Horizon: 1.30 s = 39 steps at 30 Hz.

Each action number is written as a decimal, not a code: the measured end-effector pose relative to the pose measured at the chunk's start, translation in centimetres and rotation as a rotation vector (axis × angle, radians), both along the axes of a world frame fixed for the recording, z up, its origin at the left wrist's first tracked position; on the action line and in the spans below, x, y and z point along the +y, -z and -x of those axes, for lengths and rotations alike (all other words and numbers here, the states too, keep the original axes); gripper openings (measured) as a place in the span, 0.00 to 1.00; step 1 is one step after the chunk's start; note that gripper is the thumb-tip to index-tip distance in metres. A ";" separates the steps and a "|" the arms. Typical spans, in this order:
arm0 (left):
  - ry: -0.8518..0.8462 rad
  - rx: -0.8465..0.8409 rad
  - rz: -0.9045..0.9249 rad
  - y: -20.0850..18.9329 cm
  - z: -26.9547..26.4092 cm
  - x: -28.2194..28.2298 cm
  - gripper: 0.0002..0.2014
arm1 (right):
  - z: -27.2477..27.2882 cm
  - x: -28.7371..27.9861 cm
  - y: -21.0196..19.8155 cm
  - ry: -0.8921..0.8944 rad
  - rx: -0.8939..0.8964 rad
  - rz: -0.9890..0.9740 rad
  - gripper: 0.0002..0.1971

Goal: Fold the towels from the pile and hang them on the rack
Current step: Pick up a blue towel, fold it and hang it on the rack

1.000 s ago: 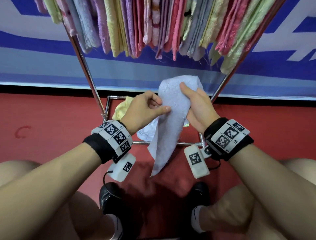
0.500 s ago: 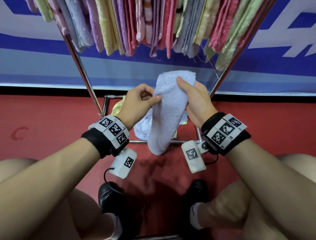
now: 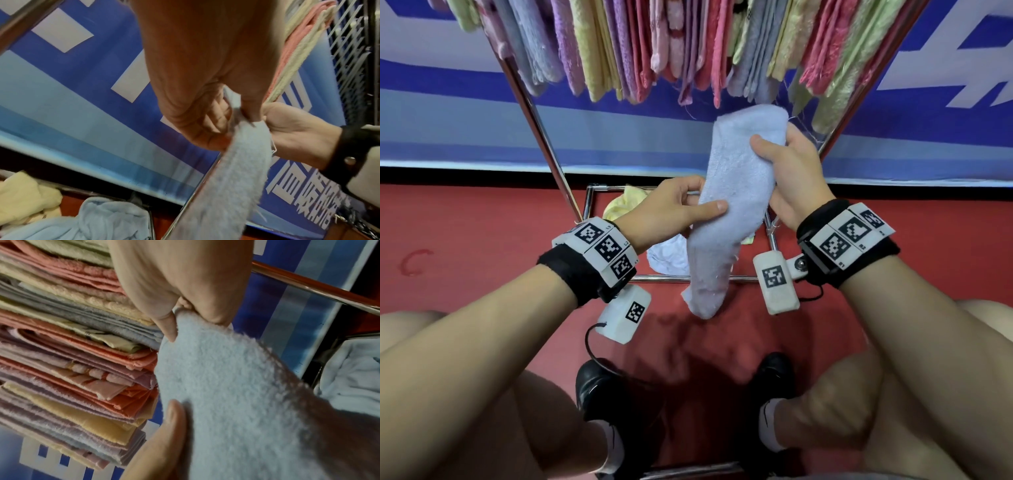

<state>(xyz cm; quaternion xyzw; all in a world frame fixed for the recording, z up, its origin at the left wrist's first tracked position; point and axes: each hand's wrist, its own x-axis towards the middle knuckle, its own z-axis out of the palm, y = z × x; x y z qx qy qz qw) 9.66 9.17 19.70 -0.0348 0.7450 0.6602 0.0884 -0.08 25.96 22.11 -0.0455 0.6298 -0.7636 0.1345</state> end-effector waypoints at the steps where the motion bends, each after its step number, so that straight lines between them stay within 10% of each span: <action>1: -0.006 -0.005 0.059 -0.1 0.1 0.0 0.15 | 0.2 0.1 0.2 0.008 -0.009 0.012 0.13; 8: -0.315 0.019 0.095 -0.7 1.2 -1.9 0.10 | -4.4 -2.2 5.4 -0.235 -0.403 0.070 0.39; 16: -0.550 0.094 0.162 0.8 0.8 -1.2 0.24 | -4.9 -2.5 5.7 -0.228 -0.161 -0.037 0.18; 24: -0.408 -0.026 0.290 3.3 0.2 -1.7 0.18 | -3.8 -2.3 4.0 -0.089 -0.156 0.007 0.15; 31: -0.191 -0.112 -0.152 2.2 0.1 -1.3 0.15 | -3.0 -1.8 3.2 -0.062 -0.176 0.012 0.16; 39: -0.119 -0.025 0.004 2.0 0.5 -1.5 0.12 | -2.3 -0.8 2.0 -0.037 -0.178 -0.053 0.12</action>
